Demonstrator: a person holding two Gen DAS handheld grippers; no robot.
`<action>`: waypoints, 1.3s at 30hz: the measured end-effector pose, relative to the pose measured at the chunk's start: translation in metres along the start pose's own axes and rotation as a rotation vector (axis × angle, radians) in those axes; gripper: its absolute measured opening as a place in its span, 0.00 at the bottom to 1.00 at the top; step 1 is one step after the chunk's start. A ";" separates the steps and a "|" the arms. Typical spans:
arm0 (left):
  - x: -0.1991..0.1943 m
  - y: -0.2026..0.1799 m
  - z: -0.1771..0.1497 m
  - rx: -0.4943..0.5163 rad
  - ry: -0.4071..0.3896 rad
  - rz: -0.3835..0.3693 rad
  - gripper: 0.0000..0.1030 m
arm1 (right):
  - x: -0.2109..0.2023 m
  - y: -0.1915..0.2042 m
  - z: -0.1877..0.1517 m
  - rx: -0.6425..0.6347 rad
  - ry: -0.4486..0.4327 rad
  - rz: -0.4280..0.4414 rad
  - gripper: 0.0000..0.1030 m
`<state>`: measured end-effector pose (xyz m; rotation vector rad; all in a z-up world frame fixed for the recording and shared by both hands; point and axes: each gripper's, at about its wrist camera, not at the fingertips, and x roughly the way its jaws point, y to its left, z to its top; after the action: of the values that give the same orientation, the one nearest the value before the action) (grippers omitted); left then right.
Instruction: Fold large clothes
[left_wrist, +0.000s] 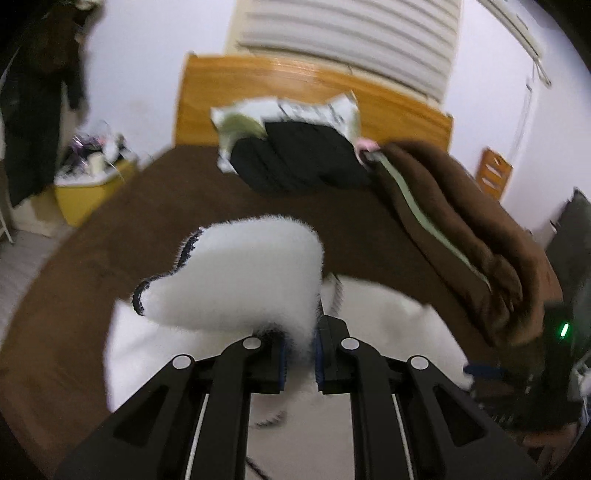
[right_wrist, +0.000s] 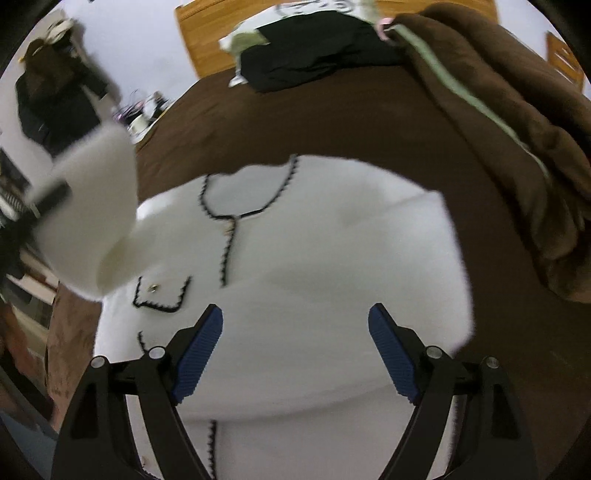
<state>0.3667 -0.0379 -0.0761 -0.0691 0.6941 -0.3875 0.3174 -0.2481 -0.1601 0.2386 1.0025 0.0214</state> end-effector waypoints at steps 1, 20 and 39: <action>0.007 -0.006 -0.012 0.011 0.021 -0.008 0.13 | -0.002 -0.008 -0.003 0.019 -0.011 -0.007 0.78; 0.071 -0.028 -0.082 0.021 0.278 -0.064 0.43 | -0.008 -0.053 -0.037 0.028 -0.003 -0.050 0.80; 0.080 0.094 -0.090 0.039 0.505 0.058 0.79 | 0.054 0.107 0.017 -0.398 0.074 0.140 0.76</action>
<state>0.3967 0.0257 -0.2121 0.0891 1.1839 -0.3654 0.3704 -0.1401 -0.1740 -0.0578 1.0314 0.3563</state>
